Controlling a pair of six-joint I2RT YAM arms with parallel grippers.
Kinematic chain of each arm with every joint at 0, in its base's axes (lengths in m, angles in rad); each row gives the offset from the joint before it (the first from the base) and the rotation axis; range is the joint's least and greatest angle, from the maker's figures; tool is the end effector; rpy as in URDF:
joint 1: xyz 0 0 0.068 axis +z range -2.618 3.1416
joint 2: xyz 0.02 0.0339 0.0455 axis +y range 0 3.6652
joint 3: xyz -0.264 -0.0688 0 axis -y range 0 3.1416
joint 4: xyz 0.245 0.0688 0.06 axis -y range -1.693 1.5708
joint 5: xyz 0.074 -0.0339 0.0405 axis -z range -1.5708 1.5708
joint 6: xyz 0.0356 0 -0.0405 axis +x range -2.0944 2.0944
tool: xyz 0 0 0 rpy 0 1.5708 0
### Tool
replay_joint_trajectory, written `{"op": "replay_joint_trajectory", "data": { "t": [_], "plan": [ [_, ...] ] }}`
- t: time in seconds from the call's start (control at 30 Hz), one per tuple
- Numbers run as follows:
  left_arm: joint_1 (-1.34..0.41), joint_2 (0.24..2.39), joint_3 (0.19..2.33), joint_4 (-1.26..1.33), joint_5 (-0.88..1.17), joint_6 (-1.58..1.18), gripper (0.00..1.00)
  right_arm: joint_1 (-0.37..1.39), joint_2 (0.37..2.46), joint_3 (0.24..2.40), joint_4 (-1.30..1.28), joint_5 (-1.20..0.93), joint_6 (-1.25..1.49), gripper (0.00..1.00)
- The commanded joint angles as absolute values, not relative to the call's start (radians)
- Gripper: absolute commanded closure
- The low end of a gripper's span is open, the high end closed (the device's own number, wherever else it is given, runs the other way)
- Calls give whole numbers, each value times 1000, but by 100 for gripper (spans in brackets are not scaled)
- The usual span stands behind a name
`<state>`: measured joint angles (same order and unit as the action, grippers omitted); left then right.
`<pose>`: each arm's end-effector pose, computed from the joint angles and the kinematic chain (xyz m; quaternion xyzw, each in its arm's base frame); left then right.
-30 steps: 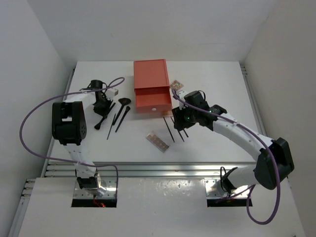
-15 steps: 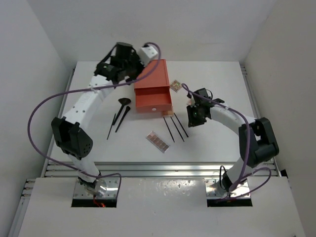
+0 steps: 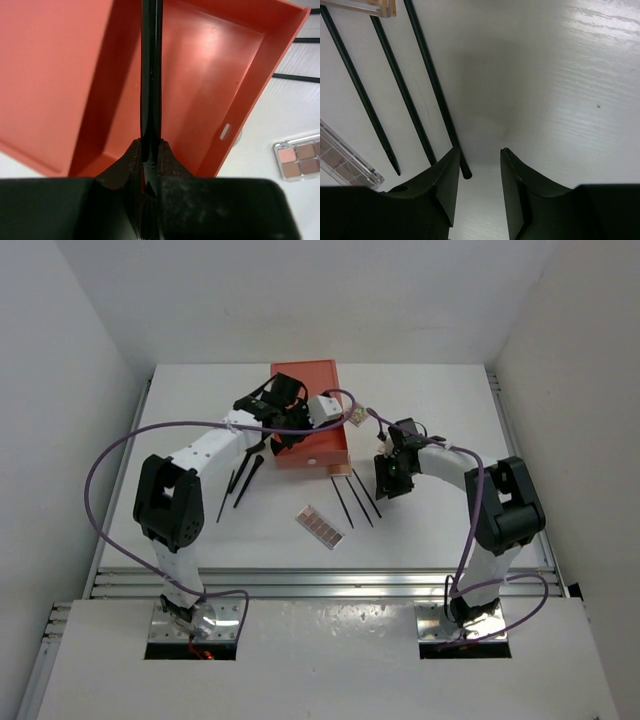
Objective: Organize the makeup
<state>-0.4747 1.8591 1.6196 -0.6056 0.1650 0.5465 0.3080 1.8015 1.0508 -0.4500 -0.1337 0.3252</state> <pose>0.3706 -0.1970 0.2852 0.4808 0.7986 -0.0643 0.3563 0.3225 0.1076 0.1454 -0.0039 0.9808 0.1196 0.1540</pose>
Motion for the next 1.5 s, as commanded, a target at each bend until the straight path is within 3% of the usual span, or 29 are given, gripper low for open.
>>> {"op": "replay_joint_trajectory", "data": {
  "t": [0.0, 0.47, 0.53, 0.57, 0.67, 0.83, 0.97, 1.07, 1.13, 1.3, 1.47],
  "plan": [
    [-494, 1853, 1589, -496, 161, 569, 100, 319, 1815, 1101, -437, -172, 322, 61],
    [-515, 1884, 1608, -448, 74, 563, 99, 348, 1851, 1123, -448, -138, 318, 53],
    [-515, 1884, 1599, -457, 64, 543, 87, 348, 1861, 1126, -453, -133, 314, 53],
    [-505, 1884, 1598, -469, 64, 532, 72, 350, 1858, 1127, -449, -135, 310, 53],
    [-505, 1884, 1589, -480, 64, 519, 50, 357, 1867, 1134, -443, -123, 295, 53],
    [-505, 1875, 1684, -534, 55, 468, 42, 379, 1901, 1183, -462, -94, 272, 54],
    [-495, 1865, 1773, -595, 55, 381, 42, 408, 1911, 1175, -468, -66, 259, 55],
    [-459, 1855, 1867, -659, 90, 274, 42, 426, 1920, 1161, -443, -35, 259, 59],
    [-410, 1821, 1899, -683, 133, 206, 42, 428, 1937, 1158, -440, -9, 287, 68],
    [-280, 1735, 1838, -718, 199, 5, 43, 413, 1973, 1152, -471, 24, 336, 100],
    [-160, 1640, 1729, -753, 199, -122, 46, 402, 1918, 1149, -492, 57, 318, 100]
  ]
}}
